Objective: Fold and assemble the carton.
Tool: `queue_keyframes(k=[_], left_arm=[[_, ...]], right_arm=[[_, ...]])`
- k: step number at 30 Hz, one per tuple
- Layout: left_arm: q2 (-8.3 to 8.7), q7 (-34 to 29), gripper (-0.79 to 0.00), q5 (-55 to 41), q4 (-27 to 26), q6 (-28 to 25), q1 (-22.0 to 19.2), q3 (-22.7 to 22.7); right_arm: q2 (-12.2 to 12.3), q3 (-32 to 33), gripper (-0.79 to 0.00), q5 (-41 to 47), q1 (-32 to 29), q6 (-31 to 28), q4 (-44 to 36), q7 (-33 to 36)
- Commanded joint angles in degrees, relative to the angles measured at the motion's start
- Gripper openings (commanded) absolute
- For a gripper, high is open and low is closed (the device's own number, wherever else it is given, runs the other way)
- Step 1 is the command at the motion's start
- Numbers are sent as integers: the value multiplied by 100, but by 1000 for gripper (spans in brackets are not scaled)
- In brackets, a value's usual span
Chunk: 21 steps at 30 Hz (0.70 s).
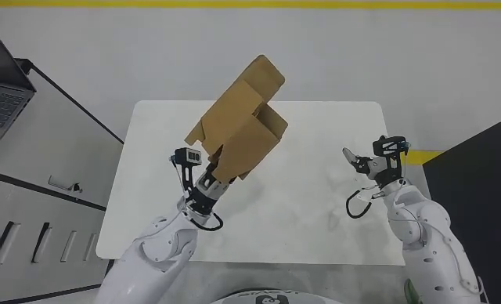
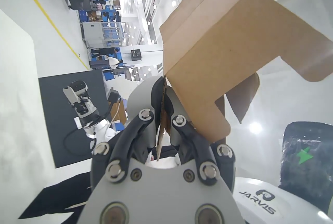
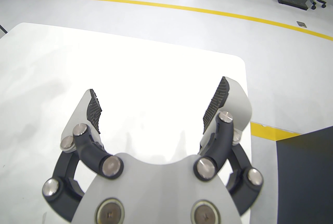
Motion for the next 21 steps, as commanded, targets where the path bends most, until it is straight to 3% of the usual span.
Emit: queue_keyframes(k=[1,8,17,21], left_arm=[[-3,84,-785,476,-7,-3,-14,-43],[-39,378,-785,1762,-40,145,-32,-29],[-43,396,-785,1804,-33,166,-34,-23],[-72,390,-785,1511,-44,458,-64,24]], right_arm=[[0,0,0,0,0,0,0,0],[0,0,0,0,0,0,0,0],[0,0,0,0,0,0,0,0],[0,0,0,0,0,0,0,0]])
